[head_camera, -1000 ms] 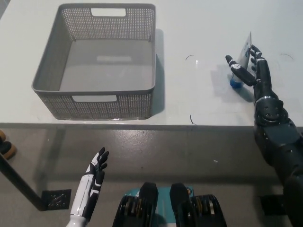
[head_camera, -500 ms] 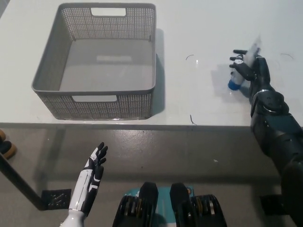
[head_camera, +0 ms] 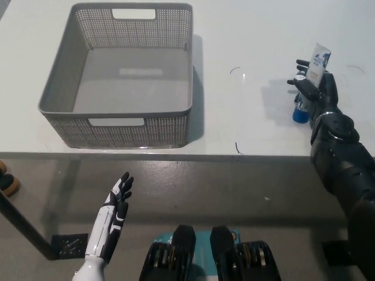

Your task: Use the right hand to pick up a shampoo and place it into a container on the left side

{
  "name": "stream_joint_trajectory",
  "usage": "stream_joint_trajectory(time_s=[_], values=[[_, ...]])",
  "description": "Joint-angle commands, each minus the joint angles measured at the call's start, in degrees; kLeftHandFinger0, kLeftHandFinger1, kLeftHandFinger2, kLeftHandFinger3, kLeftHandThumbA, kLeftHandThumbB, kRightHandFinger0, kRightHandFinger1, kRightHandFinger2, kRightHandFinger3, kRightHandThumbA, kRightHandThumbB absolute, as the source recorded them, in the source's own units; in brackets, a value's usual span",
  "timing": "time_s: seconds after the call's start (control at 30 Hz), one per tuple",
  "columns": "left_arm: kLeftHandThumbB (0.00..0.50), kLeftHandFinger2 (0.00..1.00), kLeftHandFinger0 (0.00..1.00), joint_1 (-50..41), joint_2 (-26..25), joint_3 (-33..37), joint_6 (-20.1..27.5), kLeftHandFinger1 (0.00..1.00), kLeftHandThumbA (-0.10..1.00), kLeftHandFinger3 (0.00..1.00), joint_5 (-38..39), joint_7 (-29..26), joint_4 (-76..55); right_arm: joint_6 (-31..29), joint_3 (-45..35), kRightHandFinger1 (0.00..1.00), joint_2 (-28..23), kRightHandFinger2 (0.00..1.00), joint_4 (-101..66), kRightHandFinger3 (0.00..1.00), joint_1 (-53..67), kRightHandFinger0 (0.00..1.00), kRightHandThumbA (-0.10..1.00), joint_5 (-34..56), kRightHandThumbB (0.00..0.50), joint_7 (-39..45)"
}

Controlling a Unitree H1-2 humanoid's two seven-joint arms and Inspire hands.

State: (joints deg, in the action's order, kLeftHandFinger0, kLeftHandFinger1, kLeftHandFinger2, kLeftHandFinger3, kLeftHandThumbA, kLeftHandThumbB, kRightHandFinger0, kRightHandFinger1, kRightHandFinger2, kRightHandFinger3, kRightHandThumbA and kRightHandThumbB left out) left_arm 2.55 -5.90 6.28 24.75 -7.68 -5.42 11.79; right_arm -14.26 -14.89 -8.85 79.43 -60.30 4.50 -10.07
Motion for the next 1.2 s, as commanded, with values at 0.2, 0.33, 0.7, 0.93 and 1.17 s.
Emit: stream_joint_trajectory(time_s=[0.2,0.33,0.7,0.93,1.17], values=[[0.179,1.0,1.0,0.6,-0.5,0.0,2.2,1.0,1.0,1.0,0.1,0.5,-0.8,-4.8,0.5,0.47,1.8,0.73,-10.4,0.71,-5.3,0.06,-0.1,2.2,0.139,-0.4],[0.198,1.0,1.0,0.1,-0.5,0.2,2.2,1.0,1.0,1.0,0.0,0.6,-0.7,-3.3,1.0,0.44,4.1,0.7,-20.7,0.73,-4.4,0.0,-0.1,3.4,0.108,2.1],[0.196,1.0,1.0,-0.5,-0.2,0.5,2.2,1.0,1.0,1.0,-1.3,0.4,-0.5,3.8,5.9,0.41,11.3,0.75,-39.1,0.71,-5.5,0.0,-0.1,1.7,0.109,1.5],[0.214,1.0,1.0,-1.4,0.1,0.9,2.2,1.0,1.0,1.0,-1.4,1.3,-0.8,3.8,9.3,0.35,16.1,0.71,-35.3,0.65,-8.9,0.0,-0.1,0.8,0.145,1.3],[0.263,1.0,1.0,-1.5,0.2,1.1,2.2,1.0,1.0,1.0,-0.8,2.0,0.0,4.3,14.4,0.28,20.3,0.59,-31.3,0.55,-11.5,0.0,-0.1,-2.6,0.137,0.1]])
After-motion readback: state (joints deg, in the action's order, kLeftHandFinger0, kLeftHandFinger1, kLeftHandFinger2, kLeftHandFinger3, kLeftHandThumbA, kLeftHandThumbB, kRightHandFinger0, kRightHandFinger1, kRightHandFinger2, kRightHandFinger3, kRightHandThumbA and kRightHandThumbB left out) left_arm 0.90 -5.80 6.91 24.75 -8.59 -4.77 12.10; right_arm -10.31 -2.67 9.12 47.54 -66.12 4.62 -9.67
